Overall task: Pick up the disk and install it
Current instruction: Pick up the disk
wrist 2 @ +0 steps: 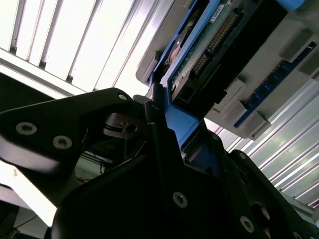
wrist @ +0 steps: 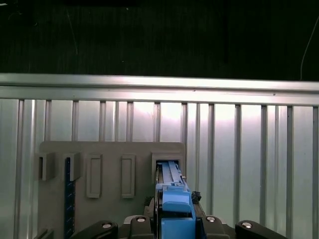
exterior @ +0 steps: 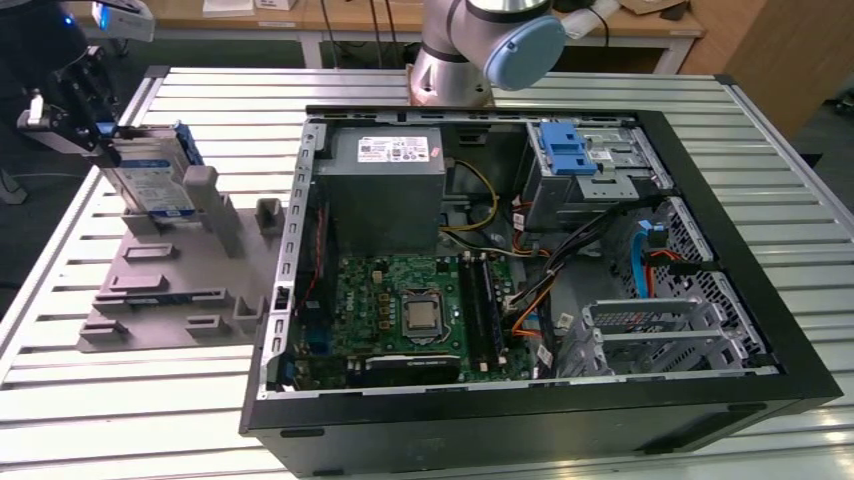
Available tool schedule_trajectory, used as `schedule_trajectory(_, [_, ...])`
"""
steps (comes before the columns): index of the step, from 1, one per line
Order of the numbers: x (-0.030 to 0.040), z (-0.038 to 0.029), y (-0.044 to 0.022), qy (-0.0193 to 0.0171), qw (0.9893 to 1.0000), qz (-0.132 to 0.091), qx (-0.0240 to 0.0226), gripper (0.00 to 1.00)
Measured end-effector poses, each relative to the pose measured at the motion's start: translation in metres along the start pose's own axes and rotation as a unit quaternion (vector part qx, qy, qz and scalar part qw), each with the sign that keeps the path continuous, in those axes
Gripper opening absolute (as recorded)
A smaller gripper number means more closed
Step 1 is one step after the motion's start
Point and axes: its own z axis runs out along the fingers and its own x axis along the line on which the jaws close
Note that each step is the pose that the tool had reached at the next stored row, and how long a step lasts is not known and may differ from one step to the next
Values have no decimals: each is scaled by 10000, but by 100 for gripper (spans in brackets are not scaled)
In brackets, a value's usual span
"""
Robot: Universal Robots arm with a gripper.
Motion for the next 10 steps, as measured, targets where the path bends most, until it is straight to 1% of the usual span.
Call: schedule_trajectory(10, [-1, -47, 0, -1, 10000, 0, 2, 36])
